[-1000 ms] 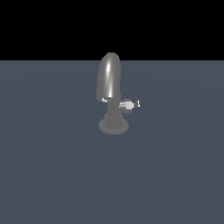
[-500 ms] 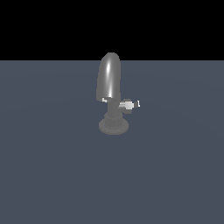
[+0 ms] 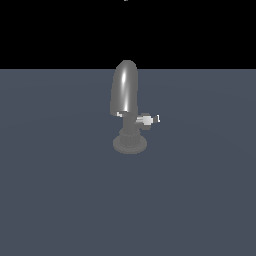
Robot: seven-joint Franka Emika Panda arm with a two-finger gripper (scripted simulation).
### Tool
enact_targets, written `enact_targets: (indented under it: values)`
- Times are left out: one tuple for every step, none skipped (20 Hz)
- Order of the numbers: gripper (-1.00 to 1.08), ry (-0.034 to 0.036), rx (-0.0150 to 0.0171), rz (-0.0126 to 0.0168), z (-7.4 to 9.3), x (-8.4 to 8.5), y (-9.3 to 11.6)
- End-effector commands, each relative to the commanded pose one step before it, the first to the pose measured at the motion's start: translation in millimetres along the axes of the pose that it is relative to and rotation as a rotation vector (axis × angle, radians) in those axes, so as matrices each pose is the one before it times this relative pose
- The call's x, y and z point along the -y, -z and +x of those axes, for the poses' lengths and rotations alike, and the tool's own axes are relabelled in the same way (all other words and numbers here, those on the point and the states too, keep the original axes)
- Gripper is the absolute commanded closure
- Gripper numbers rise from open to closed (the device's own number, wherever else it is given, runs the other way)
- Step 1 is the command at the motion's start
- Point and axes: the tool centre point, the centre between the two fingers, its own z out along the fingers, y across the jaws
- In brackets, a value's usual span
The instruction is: Turn on the faucet by rotating a designated handle.
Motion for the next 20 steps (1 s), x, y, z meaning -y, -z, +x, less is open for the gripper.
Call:
enact_targets:
  values:
    - [1.08, -0.04474, 0.04813, 0.02293, 14.56, 3.44, 1.42]
    - [1.08, -0.01807, 0.01938, 0.00939, 5.85, 1.45, 0.60]
    - [1.08, -0.01827, 0.01961, 0.00951, 5.91, 1.46, 0.61]
    - [1.08, -0.01849, 0.01985, 0.00963, 5.98, 1.47, 0.63]
    - [1.08, -0.01873, 0.02012, 0.00977, 6.05, 1.49, 0.64]
    - [1.08, -0.01900, 0.02042, 0.00993, 6.14, 1.51, 0.66]
    - [1.08, -0.01930, 0.02076, 0.01010, 6.24, 1.52, 0.67]
    - [1.08, -0.01963, 0.02112, 0.01029, 6.33, 1.55, 0.69]
    - [1.08, -0.02001, 0.02153, 0.01050, 6.46, 1.58, 0.71]
    - [1.08, -0.02042, 0.02198, 0.01074, 6.58, 1.61, 0.73]
    - [1.08, -0.02078, 0.02236, 0.01094, 6.69, 1.63, 0.75]
    - [1.08, -0.02062, 0.02219, 0.01087, 6.63, 1.62, 0.76]
    - [1.08, -0.02038, 0.02193, 0.01077, 6.55, 1.60, 0.76]
    - [1.08, -0.02015, 0.02167, 0.01066, 6.46, 1.59, 0.75]
    - [1.08, -0.01993, 0.02143, 0.01056, 6.39, 1.58, 0.76]
    - [1.08, -0.01975, 0.02122, 0.01048, 6.32, 1.56, 0.76]
    - [1.08, -0.01957, 0.02101, 0.01039, 6.25, 1.56, 0.75]
    - [1.08, -0.01940, 0.02082, 0.01032, 6.19, 1.55, 0.75]
    - [1.08, -0.01926, 0.02065, 0.01026, 6.14, 1.54, 0.75]
    - [1.08, -0.01917, 0.02052, 0.01022, 6.10, 1.54, 0.75]
